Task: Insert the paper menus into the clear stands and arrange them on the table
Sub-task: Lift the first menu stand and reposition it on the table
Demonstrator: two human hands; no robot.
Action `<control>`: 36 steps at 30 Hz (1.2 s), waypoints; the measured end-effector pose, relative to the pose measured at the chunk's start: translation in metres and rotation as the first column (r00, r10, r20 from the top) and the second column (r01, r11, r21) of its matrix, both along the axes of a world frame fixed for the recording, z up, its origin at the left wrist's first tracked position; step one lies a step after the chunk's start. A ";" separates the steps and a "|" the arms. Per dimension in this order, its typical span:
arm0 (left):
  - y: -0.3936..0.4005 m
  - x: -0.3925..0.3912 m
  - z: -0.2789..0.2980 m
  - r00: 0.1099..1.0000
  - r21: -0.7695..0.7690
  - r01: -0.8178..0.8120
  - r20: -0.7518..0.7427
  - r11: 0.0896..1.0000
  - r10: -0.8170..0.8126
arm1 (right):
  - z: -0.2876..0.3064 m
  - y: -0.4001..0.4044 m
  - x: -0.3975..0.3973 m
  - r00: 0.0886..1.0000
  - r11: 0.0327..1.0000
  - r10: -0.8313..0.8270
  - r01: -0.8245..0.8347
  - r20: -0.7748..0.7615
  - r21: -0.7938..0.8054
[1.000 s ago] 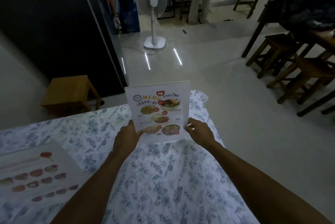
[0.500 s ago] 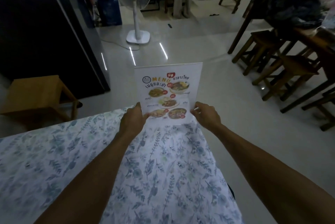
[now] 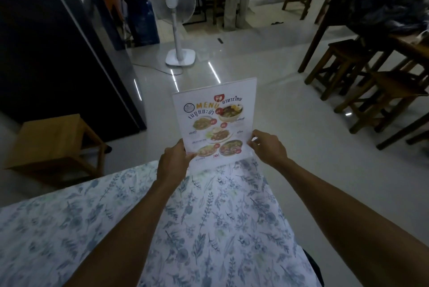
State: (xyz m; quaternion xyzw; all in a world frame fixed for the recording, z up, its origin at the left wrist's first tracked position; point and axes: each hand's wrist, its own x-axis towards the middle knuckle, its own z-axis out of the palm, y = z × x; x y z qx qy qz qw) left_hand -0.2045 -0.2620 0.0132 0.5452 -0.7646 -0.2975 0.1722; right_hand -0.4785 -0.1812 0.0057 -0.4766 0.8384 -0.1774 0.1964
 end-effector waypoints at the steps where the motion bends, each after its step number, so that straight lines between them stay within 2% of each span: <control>1: -0.001 0.000 -0.001 1.000 -0.001 0.000 -0.016 1.000 0.000 | -0.001 -0.002 -0.001 1.000 1.000 0.005 -0.005 -0.005 -0.002; 18: -0.011 -0.009 -0.001 0.998 -0.025 -0.036 -0.051 0.999 0.035 | -0.009 -0.018 -0.005 0.999 1.000 -0.002 0.002 -0.038 -0.020; 26: -0.017 -0.009 -0.002 0.999 0.003 -0.031 -0.010 1.000 0.031 | -0.012 -0.017 -0.004 0.999 0.999 -0.020 0.019 -0.026 -0.038; 33: -0.008 -0.010 -0.002 0.993 0.063 -0.057 0.109 0.996 0.050 | -0.009 -0.015 -0.004 1.000 1.000 -0.014 0.013 -0.021 -0.020; 36: -0.003 -0.007 -0.002 0.993 0.060 -0.058 0.108 0.997 0.051 | -0.007 -0.008 -0.002 0.999 0.999 -0.036 0.036 -0.003 0.001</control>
